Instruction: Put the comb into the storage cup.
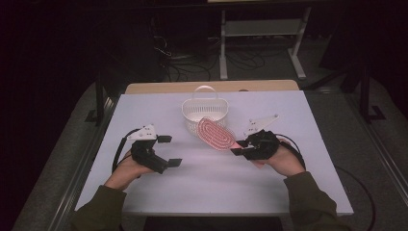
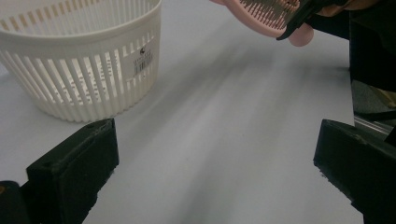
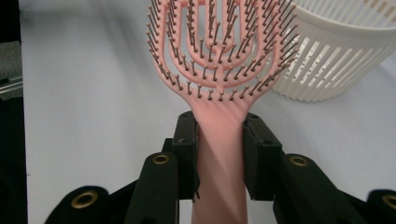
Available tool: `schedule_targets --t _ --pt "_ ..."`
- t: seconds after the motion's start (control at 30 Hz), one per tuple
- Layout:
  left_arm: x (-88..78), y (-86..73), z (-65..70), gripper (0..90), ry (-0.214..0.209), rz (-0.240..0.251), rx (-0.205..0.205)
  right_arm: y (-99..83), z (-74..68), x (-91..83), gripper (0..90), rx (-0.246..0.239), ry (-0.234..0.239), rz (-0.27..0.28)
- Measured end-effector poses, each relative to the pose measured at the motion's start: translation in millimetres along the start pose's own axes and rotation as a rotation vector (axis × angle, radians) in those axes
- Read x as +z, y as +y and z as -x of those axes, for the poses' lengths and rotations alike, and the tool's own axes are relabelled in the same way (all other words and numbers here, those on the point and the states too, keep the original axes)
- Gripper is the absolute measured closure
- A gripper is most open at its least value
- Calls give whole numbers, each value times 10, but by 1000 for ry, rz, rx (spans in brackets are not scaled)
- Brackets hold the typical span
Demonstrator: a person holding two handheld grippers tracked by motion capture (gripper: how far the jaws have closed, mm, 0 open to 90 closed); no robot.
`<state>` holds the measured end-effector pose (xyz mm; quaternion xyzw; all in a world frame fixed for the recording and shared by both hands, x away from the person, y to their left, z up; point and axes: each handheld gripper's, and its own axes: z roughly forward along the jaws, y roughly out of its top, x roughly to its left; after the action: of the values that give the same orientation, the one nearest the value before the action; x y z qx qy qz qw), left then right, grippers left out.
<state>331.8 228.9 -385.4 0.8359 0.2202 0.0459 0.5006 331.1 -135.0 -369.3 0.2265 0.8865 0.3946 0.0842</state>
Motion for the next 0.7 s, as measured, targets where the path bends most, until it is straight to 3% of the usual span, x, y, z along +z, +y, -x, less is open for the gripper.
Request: schedule_targets --t 0.33,0.7 --pt "60 148 -45 0 -14 10 6 70 48 32 688 7 4 6" --pt "170 123 -27 0 -22 -20 -26 63 21 89 688 3 5 -2"
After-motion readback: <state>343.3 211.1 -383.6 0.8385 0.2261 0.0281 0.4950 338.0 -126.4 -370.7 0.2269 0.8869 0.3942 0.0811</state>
